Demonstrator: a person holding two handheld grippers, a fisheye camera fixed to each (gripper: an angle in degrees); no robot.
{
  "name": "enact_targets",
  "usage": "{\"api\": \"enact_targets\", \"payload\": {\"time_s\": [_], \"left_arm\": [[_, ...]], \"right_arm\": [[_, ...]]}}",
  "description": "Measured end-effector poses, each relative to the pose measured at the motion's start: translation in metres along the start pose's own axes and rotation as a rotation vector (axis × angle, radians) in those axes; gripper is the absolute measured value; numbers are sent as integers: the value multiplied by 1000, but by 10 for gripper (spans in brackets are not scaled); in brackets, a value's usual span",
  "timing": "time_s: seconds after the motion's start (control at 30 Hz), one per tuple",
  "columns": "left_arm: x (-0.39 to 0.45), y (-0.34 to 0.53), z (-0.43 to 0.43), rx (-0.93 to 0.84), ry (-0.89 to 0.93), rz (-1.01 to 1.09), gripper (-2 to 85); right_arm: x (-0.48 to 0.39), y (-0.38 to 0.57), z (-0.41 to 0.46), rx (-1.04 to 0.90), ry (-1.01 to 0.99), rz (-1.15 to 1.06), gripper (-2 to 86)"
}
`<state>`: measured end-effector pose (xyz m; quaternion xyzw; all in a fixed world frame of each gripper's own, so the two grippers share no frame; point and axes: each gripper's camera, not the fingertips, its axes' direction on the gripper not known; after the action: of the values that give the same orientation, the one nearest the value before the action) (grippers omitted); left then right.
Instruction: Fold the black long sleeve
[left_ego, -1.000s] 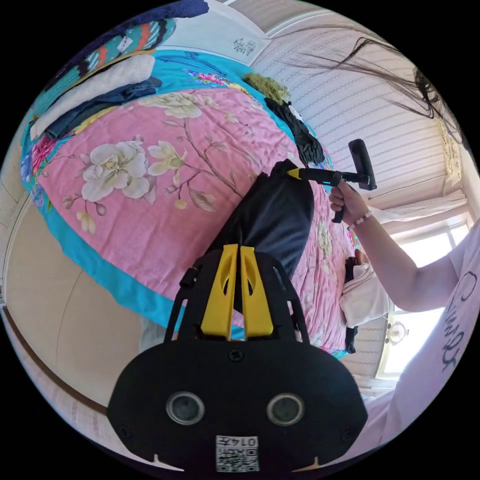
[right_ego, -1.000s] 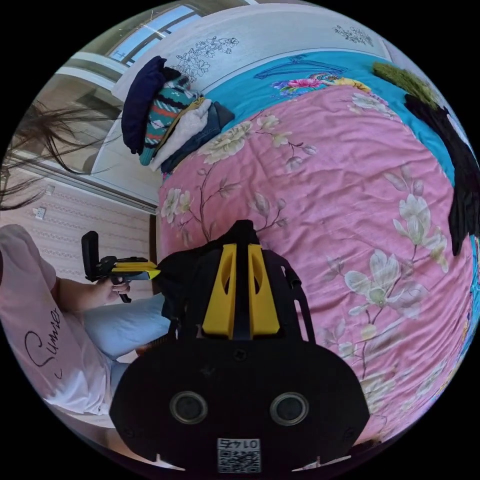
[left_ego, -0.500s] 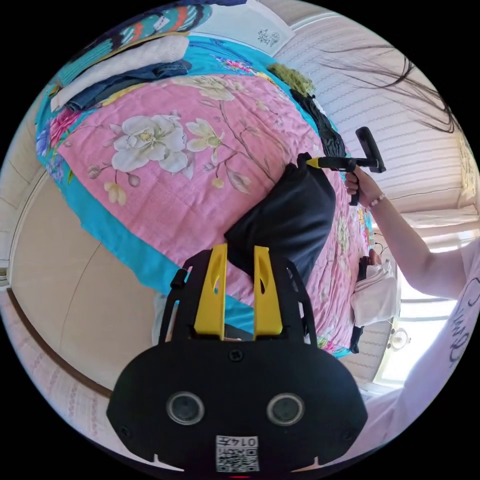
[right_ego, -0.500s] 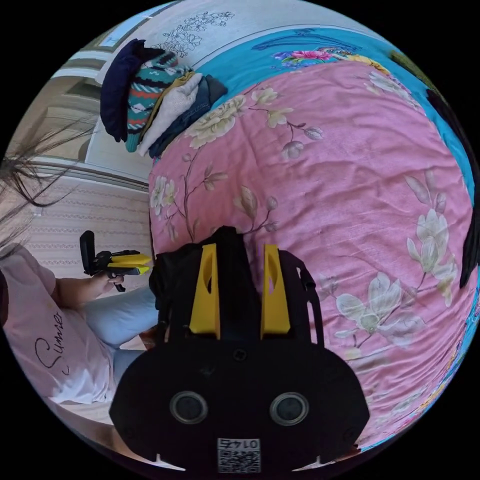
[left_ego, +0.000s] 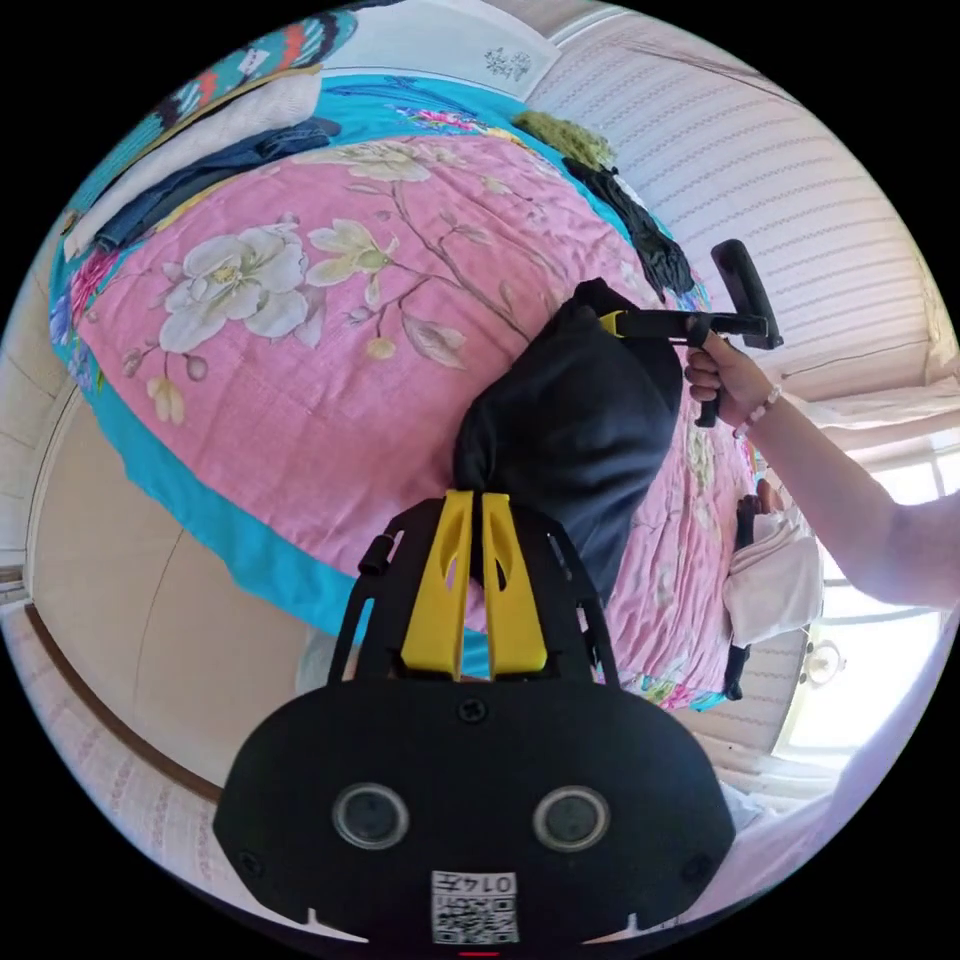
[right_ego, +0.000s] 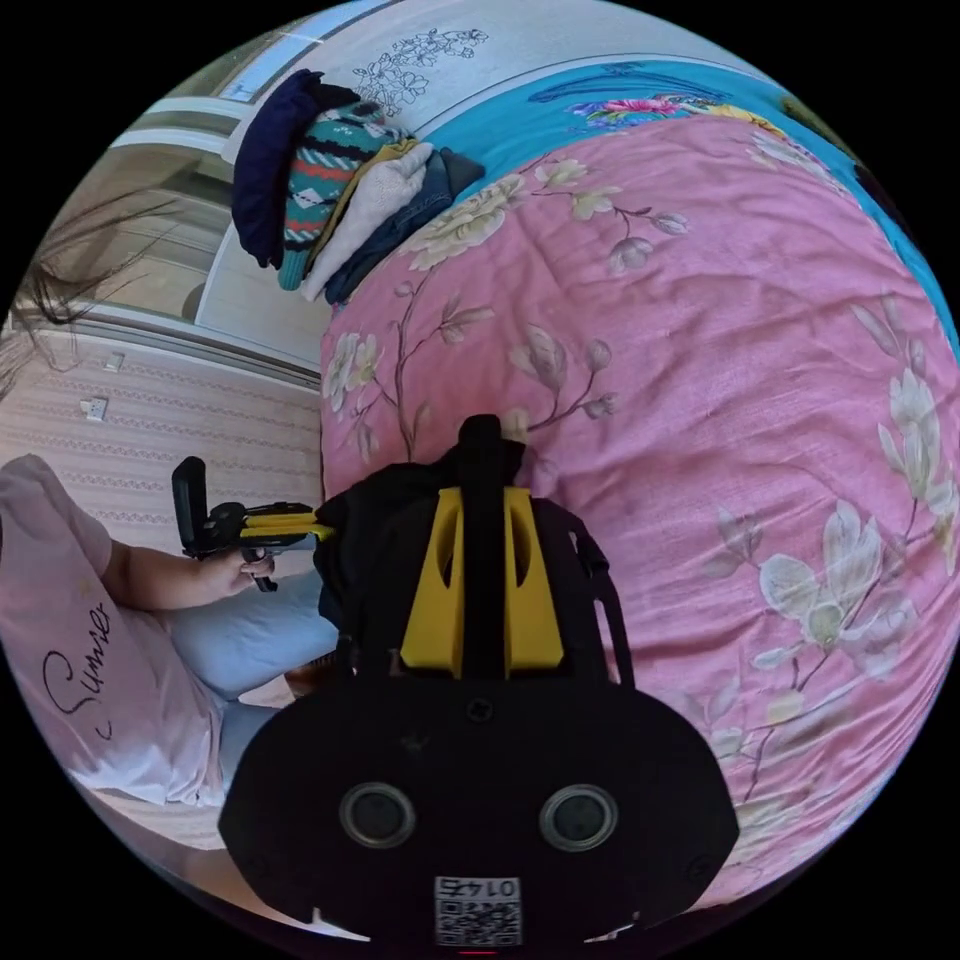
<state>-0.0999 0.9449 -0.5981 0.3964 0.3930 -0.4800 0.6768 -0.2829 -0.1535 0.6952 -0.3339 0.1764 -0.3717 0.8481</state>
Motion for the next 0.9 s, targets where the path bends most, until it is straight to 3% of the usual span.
{"api": "enact_targets", "payload": {"time_s": [0.23,0.4,0.6,0.67,0.77,0.9], "left_arm": [[41,30,-60,71,64,116,-10],[41,27,-154,283,44,72,-10],[-34,-5,-308,645,-223,3,-9],[-76,-35,-329,720,-339,-26,-9],[-157,-86,-309,787,-494,-118,-5],[-246,-134,-209,595,-506,-189,-2]], "right_arm": [[-53,59,-116,214,-4,1,44],[-102,44,-198,318,-60,-75,39],[-219,-98,-330,438,-219,-381,44],[-276,-191,-369,446,-224,-488,53],[-324,-311,-365,401,26,-470,78],[-317,-395,-312,245,286,-304,93]]}}
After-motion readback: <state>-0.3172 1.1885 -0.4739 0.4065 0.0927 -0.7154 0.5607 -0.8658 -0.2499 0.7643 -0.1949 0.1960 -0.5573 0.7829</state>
